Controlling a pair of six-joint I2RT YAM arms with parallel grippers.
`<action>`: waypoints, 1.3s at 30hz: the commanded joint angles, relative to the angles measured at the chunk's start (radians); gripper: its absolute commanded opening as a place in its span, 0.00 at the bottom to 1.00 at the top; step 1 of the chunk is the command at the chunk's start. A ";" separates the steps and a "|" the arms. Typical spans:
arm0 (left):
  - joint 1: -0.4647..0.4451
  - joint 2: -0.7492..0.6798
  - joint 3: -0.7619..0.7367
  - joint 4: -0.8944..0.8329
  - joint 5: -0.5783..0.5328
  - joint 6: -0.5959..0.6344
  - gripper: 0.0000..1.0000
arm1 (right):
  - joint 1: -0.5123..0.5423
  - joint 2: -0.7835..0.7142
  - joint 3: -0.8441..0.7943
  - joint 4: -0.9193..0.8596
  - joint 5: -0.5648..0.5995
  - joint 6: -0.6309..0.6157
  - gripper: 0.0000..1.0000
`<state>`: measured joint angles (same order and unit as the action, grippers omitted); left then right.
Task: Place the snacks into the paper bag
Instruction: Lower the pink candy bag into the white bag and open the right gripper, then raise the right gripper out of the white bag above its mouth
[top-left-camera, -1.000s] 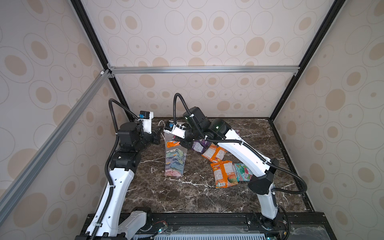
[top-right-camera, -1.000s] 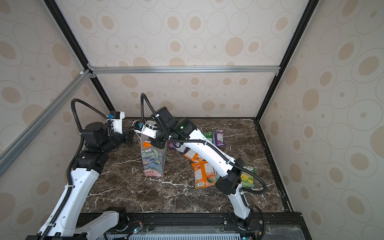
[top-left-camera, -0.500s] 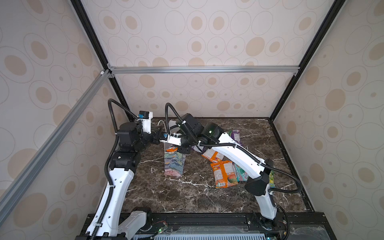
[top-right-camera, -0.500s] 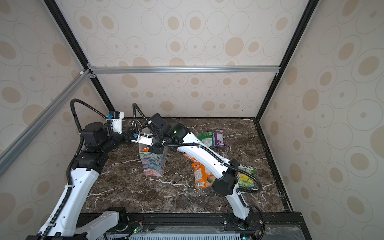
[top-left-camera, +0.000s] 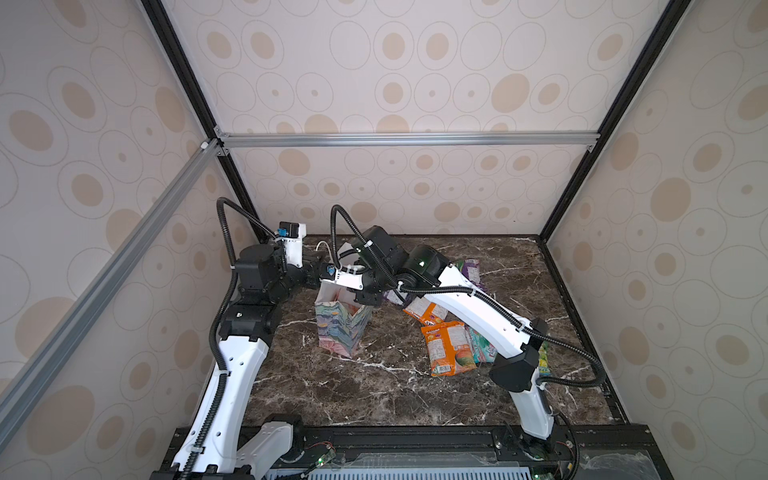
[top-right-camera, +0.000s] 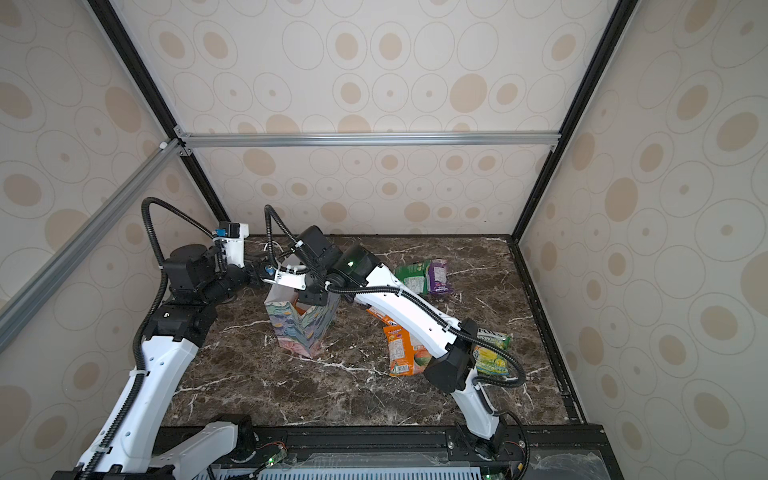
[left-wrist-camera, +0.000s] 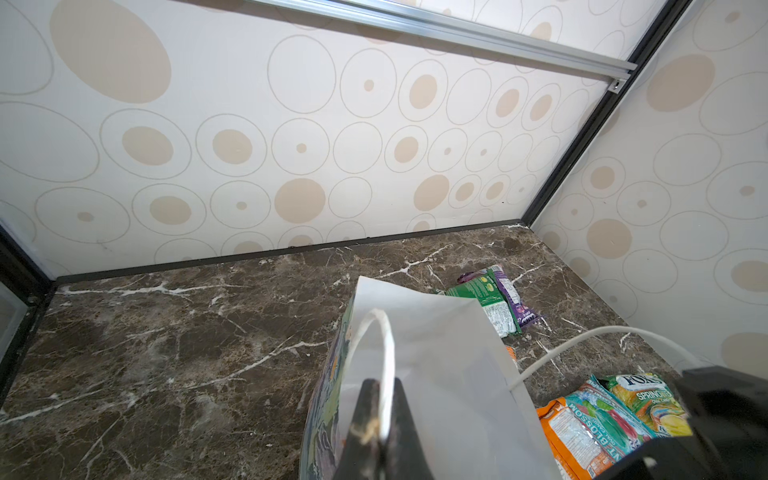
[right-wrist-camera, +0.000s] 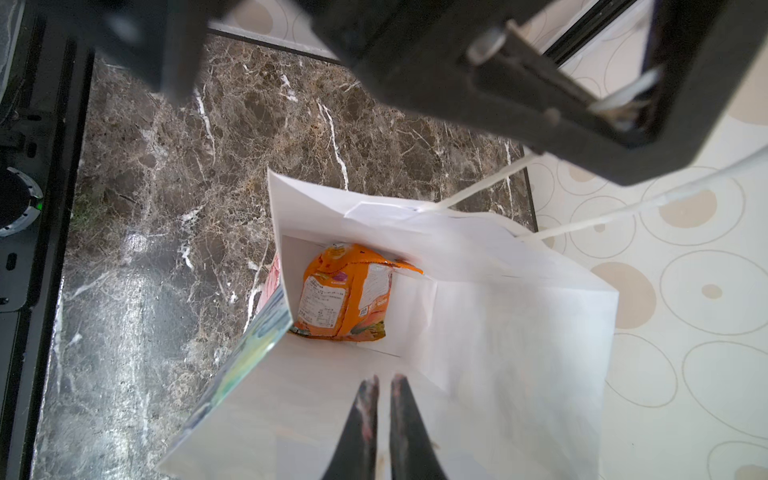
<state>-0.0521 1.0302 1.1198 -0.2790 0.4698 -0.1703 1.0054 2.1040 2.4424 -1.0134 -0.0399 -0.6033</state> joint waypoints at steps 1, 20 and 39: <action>0.002 -0.010 0.014 0.012 0.006 0.019 0.00 | 0.006 -0.013 0.026 -0.008 0.021 0.007 0.11; 0.001 -0.010 0.009 0.020 0.011 0.016 0.00 | 0.048 -0.490 -0.591 0.492 0.268 0.656 0.60; 0.002 -0.008 0.008 0.023 0.014 0.014 0.00 | 0.016 -0.476 -0.807 0.699 0.250 0.805 0.62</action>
<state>-0.0521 1.0306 1.1168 -0.2783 0.4702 -0.1707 1.0252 1.5993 1.6302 -0.3767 0.2214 0.1795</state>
